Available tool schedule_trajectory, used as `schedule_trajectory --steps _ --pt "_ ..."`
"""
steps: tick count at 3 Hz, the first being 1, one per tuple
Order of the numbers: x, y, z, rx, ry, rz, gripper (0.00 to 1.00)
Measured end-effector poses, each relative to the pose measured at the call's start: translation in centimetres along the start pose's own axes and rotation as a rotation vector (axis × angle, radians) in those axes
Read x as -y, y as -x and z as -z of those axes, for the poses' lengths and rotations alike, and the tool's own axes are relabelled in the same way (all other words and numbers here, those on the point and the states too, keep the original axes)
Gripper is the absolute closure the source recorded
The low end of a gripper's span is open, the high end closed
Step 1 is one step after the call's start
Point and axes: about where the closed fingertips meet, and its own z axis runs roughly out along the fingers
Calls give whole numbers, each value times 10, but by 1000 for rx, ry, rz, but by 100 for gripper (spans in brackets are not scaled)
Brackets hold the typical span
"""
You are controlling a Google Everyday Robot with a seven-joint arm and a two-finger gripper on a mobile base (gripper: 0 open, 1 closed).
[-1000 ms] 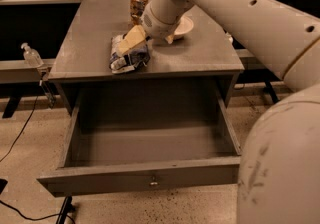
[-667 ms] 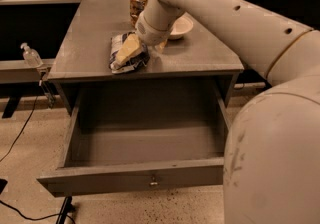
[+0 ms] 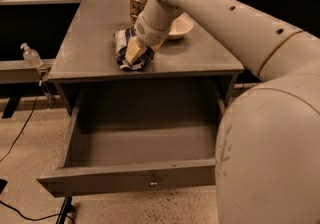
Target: Place blue chip bag into top drawer
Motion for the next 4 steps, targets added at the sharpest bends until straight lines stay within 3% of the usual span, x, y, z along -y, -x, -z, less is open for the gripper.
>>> schedule_trajectory --steps 1,2,3,4 --pt "0 1 2 0 0 0 88" --pt "-1 -3 5 1 2 30 100" --pt "-9 -29 28 15 10 228 100" --pt "-7 -24 21 13 13 243 100"
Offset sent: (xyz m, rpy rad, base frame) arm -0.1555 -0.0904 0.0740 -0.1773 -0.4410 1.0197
